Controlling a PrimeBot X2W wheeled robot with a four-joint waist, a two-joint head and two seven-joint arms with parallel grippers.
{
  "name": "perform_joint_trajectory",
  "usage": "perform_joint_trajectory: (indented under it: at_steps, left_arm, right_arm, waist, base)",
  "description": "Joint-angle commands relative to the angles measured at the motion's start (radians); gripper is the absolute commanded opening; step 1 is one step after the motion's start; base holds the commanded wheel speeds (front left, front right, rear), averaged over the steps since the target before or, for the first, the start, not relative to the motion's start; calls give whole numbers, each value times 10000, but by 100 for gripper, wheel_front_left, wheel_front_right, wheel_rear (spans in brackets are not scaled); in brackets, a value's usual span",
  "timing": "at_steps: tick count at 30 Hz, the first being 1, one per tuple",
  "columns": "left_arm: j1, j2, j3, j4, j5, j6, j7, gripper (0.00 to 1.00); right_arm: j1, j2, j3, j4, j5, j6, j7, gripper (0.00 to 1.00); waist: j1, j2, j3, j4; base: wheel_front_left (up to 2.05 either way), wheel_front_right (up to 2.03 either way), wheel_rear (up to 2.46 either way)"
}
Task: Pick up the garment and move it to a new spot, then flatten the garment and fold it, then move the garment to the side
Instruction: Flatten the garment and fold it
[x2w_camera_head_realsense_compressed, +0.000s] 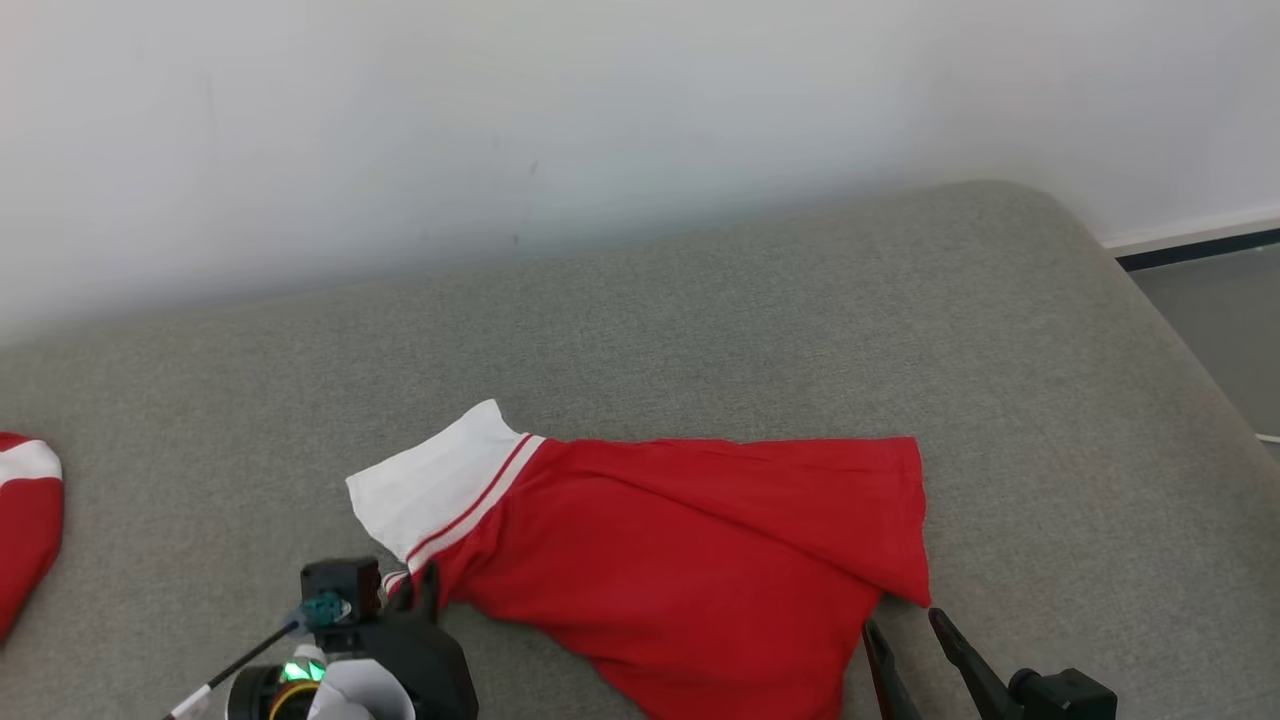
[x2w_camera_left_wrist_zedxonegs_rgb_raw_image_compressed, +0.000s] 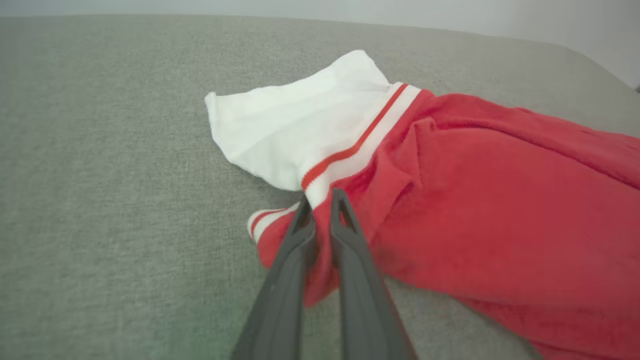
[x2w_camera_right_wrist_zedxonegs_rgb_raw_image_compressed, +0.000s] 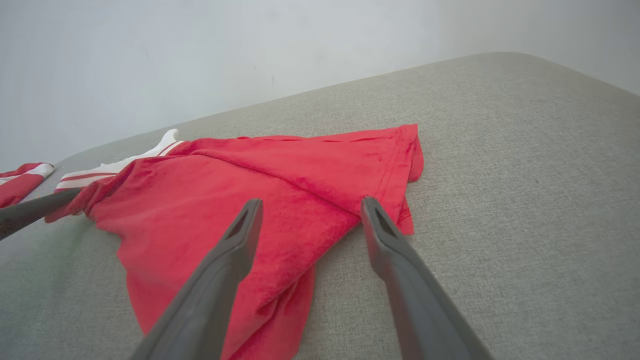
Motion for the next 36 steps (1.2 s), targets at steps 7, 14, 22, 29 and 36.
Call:
perform_joint_trajectory:
  at_steps: [7, 14, 22, 29, 36]
  left_arm:
    - [359, -104, -199, 744, -228, -435, 277, 0]
    - [702, 3, -326, 746, -227, -593, 6, 0]
    - [1410, 154, -212, -43, -145, -354, -782, 0]
    - [2397, 386, 836, -2346, 379, -114, -1125, 100]
    - [4304, 30, 2550, -5313, 1656, -196, -1129, 100]
  right_arm:
    - [47, 63, -100, -32, -79, -26, -13, 100]
    - [103, 96, -125, -42, -70, -24, 26, 100]
    - [136, 84, -194, -53, -38, -24, 13, 100]
    - [177, -14, -362, -156, -40, -24, 21, 100]
    - [264, -96, -645, -259, -34, -24, 38, 100]
  waist:
    - [-1, 0, -81, 336]
    - [-1, 0, -194, 501]
    - [-1, 0, -286, 559]
    - [-1, 0, -299, 561]
    - [-1, 0, -365, 573]
  base:
    - [0, 0, 0]
    - [0, 0, 0]
    - [0, 0, 0]
    - [0, 0, 0]
    - [0, 0, 0]
